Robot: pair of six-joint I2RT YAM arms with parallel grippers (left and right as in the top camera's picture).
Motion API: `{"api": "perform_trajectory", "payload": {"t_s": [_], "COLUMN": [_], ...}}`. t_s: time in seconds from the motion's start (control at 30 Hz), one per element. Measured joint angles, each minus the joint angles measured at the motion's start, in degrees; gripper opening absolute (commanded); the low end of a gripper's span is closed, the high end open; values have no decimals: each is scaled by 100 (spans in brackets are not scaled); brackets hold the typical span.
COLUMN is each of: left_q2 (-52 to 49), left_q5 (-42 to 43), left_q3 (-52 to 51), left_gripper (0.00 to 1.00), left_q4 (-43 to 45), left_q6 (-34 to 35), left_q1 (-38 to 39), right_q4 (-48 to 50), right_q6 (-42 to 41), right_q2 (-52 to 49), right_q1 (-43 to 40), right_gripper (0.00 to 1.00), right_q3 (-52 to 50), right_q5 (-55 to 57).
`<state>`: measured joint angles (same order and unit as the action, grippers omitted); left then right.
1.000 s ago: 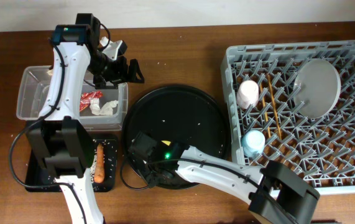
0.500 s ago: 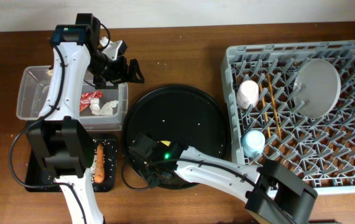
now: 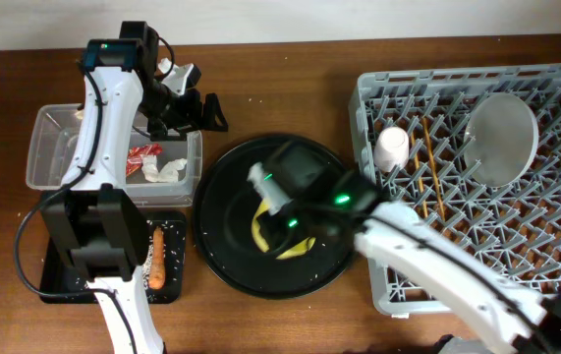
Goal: Sort waste into correct bins and load items into the dishwasher rack
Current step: 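Carry the yellow bowl into the rack and set it down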
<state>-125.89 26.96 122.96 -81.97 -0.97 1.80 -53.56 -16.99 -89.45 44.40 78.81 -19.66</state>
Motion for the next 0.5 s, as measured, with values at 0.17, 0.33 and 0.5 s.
{"api": "perform_trajectory", "payload": {"t_s": [0.17,0.33,0.5], "left_q2": [0,0,0], "left_q5": [0,0,-2], "left_q3": [0,0,0], "left_gripper": [99,99,99], "left_q4": [-4,-2,-2], "left_q6": [0,0,0], "left_q1": [0,0,0], "right_q4": [-1045,-1438,-1443], "right_q6": [1637,2841,3370], "right_q2": [669,-94,-1344], "right_q1": [-3963,-6789,-7294], "right_gripper": [4,4,4], "right_q3": [59,72,76], "right_q5": [-2658,-4310,-5154]}}
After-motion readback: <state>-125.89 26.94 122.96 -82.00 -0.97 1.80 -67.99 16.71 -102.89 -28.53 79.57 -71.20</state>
